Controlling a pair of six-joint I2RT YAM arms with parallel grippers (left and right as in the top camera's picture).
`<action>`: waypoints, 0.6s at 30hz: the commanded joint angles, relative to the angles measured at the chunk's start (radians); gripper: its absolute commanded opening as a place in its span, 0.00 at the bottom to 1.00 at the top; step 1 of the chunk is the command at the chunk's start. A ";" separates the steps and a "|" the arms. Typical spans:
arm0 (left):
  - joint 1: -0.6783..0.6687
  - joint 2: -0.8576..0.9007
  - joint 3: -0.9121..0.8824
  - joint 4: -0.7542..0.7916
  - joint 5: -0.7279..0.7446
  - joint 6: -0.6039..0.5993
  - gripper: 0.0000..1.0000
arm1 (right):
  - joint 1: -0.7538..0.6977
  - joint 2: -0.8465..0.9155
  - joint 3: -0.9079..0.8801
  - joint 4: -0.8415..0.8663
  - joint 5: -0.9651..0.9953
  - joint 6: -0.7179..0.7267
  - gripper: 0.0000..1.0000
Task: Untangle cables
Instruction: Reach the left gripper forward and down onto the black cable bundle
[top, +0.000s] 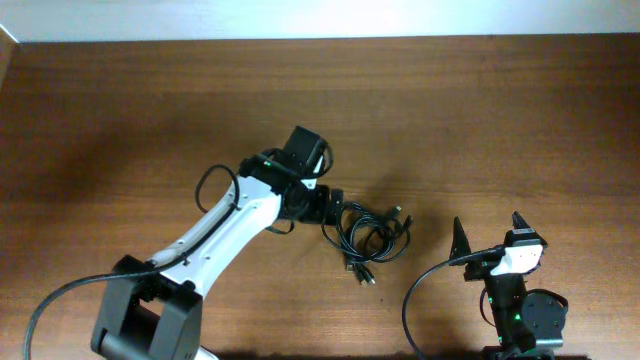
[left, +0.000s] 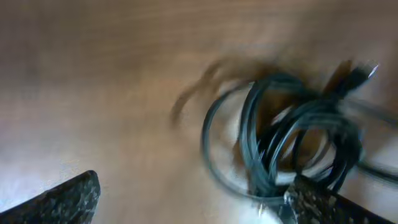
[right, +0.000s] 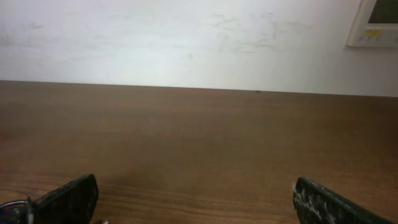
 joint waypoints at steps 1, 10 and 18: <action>-0.051 0.024 0.019 0.066 -0.084 -0.084 0.98 | 0.010 -0.006 -0.005 -0.005 0.001 0.002 0.99; -0.094 0.133 0.019 0.114 -0.125 -0.122 0.99 | 0.010 -0.006 -0.005 -0.005 0.001 0.002 0.99; -0.097 0.179 0.019 0.122 -0.178 -0.155 0.94 | 0.010 -0.006 -0.005 -0.005 0.001 0.002 0.99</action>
